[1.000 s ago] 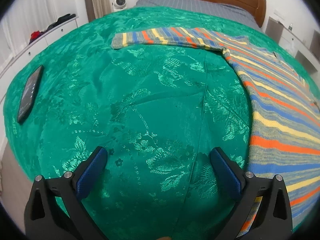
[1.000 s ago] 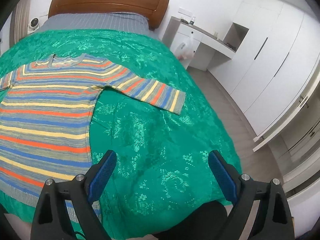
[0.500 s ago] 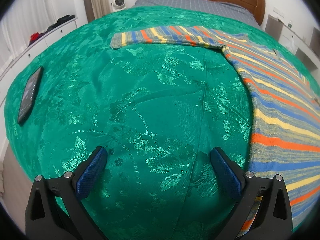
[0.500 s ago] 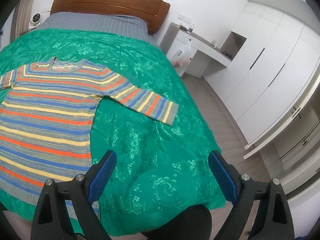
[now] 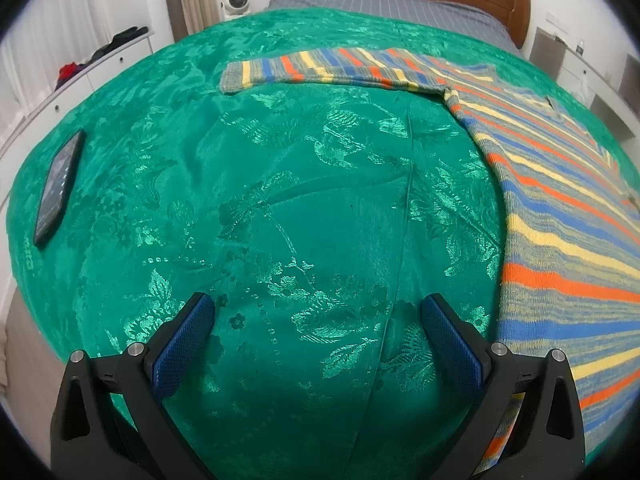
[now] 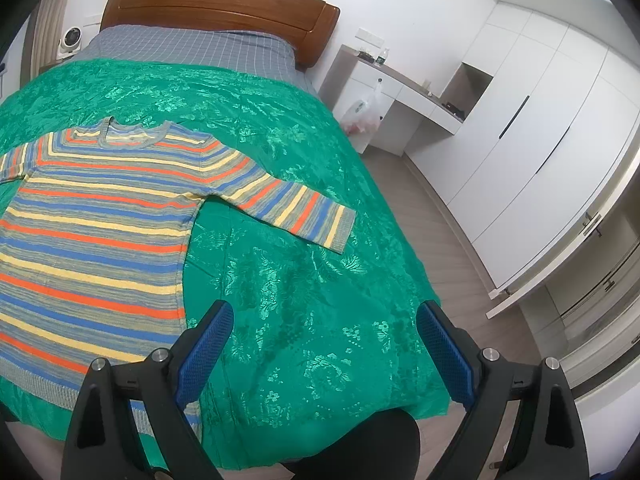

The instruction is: Fold small clothes

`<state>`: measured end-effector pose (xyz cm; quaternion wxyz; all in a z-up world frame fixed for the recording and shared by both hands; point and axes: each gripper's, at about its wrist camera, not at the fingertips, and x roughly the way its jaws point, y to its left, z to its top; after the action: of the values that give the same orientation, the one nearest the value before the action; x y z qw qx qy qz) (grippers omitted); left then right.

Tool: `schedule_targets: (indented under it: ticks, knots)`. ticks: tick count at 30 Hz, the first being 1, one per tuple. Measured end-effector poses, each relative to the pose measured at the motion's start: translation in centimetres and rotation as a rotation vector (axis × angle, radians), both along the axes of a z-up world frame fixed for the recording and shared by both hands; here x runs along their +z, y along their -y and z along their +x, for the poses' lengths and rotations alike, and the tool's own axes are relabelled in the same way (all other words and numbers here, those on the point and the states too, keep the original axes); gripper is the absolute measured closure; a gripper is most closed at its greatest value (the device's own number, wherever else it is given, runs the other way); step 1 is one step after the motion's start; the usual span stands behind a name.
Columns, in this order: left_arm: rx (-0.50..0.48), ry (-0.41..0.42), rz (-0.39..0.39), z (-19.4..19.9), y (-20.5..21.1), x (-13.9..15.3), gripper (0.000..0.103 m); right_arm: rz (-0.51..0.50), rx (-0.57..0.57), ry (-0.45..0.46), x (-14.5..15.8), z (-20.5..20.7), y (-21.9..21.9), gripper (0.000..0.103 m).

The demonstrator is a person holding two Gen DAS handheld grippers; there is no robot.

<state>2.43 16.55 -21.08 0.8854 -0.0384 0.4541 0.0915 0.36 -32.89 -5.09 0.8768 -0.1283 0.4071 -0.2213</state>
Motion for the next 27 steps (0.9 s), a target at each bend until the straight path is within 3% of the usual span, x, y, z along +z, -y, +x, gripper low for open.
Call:
schedule_targets:
  ticks: [16, 27]
  knots:
    - [0.0, 0.001, 0.005, -0.1, 0.0, -0.1, 0.0, 0.048, 0.001, -0.026, 0.1, 0.1, 0.3, 0.011]
    - [0.001, 0.001, 0.007, -0.2, 0.1, -0.1, 0.0, 0.105, 0.067, -0.004, 2.1, -0.1, -1.3, 0.011]
